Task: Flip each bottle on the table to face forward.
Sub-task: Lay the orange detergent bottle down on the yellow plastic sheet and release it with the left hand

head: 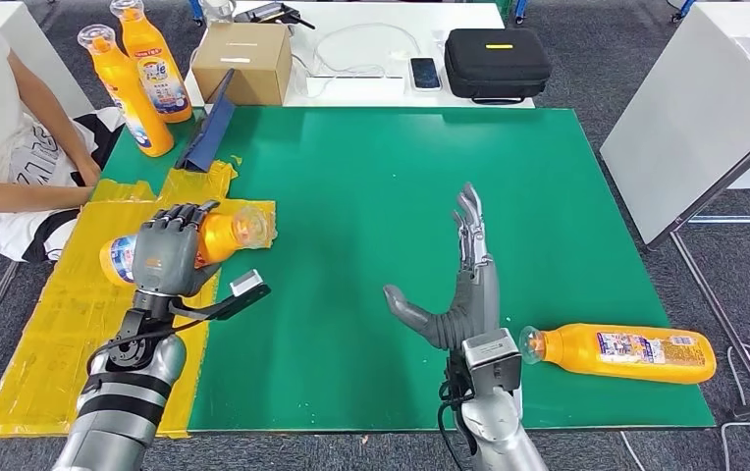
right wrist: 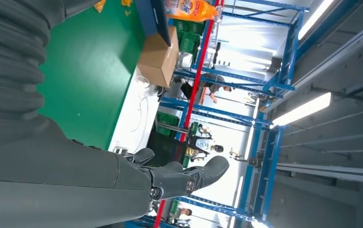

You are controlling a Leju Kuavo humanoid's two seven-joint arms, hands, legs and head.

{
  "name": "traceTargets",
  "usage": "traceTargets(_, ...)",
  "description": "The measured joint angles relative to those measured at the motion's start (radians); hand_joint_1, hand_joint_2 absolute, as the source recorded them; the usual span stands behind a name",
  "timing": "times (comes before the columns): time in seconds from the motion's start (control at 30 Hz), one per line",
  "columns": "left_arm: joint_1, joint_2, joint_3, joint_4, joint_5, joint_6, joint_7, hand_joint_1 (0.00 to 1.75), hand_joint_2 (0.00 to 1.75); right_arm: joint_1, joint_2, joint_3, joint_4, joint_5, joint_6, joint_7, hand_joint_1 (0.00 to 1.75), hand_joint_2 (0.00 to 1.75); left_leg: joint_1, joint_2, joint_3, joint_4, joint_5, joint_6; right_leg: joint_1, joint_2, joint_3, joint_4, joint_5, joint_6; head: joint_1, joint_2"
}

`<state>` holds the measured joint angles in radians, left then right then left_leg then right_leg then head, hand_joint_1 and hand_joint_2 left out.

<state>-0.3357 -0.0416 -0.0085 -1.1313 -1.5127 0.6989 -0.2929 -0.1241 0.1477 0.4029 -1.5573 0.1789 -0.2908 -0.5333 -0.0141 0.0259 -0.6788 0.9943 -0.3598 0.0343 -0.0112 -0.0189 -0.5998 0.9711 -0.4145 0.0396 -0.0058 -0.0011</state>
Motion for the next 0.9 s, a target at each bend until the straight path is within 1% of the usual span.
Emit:
traceTargets(0.1,-0.002,0.004,-0.012,0.029,-0.023,0.0,-0.022,1.75,1.75,-0.015,-0.007,0.008,0.0,-0.002,0.003,-0.003,0.0,1.75,0.0,0.0,0.0,0.0,0.0,0.0,0.0,0.0,0.0,0.0,0.0,0.0,0.0,0.0)
traceTargets(0.17,-0.011,0.006,-0.026,0.065,-0.035,0.0,-0.02,1.75,1.75,-0.032,-0.008,0.017,0.004,-0.003,0.006,-0.007,0.0,1.75,0.0,0.0,0.0,0.0,0.0,0.0,0.0,0.0,0.0,0.0,0.0,0.0,0.0,0.0)
traceTargets(0.23,-0.027,0.007,-0.047,0.112,-0.035,0.0,0.002,1.75,1.75,-0.05,-0.008,0.026,0.012,-0.004,0.01,-0.007,0.0,1.75,0.0,0.0,0.0,0.0,0.0,0.0,0.0,0.0,0.0,0.0,0.0,0.0,0.0,0.0)
traceTargets(0.37,-0.058,0.017,-0.115,0.198,-0.014,0.0,0.086,1.75,1.75,-0.079,-0.008,0.038,0.042,0.002,0.023,-0.004,0.0,1.75,0.0,0.0,0.0,0.0,0.0,0.0,0.0,0.0,0.0,0.0,0.0,0.0,0.0,0.0)
traceTargets(0.43,-0.066,0.021,-0.14,0.226,-0.013,0.0,0.097,1.75,1.75,-0.086,-0.008,0.041,0.052,0.004,0.025,-0.003,0.0,1.75,0.0,0.0,0.0,0.0,0.0,0.0,0.0,0.0,0.0,0.0,0.0,0.0,0.0,0.0)
traceTargets(0.57,-0.095,0.024,-0.147,0.302,-0.027,0.0,0.102,1.75,1.75,-0.099,-0.007,0.049,0.071,0.009,0.025,-0.002,0.0,1.75,0.0,0.0,0.0,0.0,0.0,0.0,0.0,0.0,0.0,0.0,0.0,0.0,0.0,0.0)
traceTargets(0.67,-0.129,0.026,-0.165,0.377,0.015,0.002,0.121,1.75,1.75,-0.109,-0.006,0.056,0.083,0.013,0.028,0.0,0.0,1.75,0.0,0.0,0.0,0.0,0.0,0.0,0.0,0.0,0.001,0.0,0.0,0.0,0.0,0.0)
traceTargets(0.7,-0.14,0.027,-0.173,0.398,0.031,0.002,0.124,1.56,1.75,-0.111,-0.006,0.057,0.087,0.014,0.03,0.001,0.0,1.75,0.0,0.0,0.0,0.0,0.0,0.0,0.0,0.0,0.001,0.0,0.0,0.0,0.0,0.0)
traceTargets(0.73,-0.149,0.027,-0.178,0.418,0.041,0.002,0.124,1.19,1.75,-0.112,-0.006,0.058,0.09,0.014,0.031,0.002,0.0,1.75,0.0,0.0,0.0,0.0,0.0,0.0,0.0,0.0,0.001,0.0,0.0,0.0,0.0,0.0)
traceTargets(0.8,-0.161,0.028,-0.183,0.451,0.046,0.003,0.124,0.31,1.75,-0.114,-0.005,0.06,0.096,0.015,0.034,0.003,0.0,1.75,0.0,0.0,0.0,0.0,0.0,0.0,0.0,0.0,0.001,0.0,0.0,0.0,0.0,0.0)
traceTargets(0.83,-0.164,0.028,-0.184,0.464,0.046,0.003,0.124,0.06,1.75,-0.115,-0.005,0.061,0.098,0.015,0.035,0.003,0.0,1.75,0.0,0.0,0.0,0.0,0.0,0.0,0.0,0.0,0.001,0.0,0.0,0.0,0.0,0.0)
traceTargets(0.87,-0.167,0.028,-0.184,0.478,0.045,0.003,0.125,0.0,1.75,-0.115,-0.005,0.063,0.101,0.016,0.035,0.003,0.0,1.75,0.0,0.0,0.0,0.0,0.0,0.0,0.0,0.0,0.001,0.0,0.0,0.0,0.0,0.0)
traceTargets(0.9,-0.171,0.028,-0.183,0.495,0.044,0.003,0.127,0.0,1.75,-0.116,-0.005,0.065,0.103,0.018,0.036,0.003,0.0,1.75,0.0,0.0,0.0,0.0,0.0,0.0,0.0,0.0,0.001,0.0,0.0,0.0,0.0,0.0)
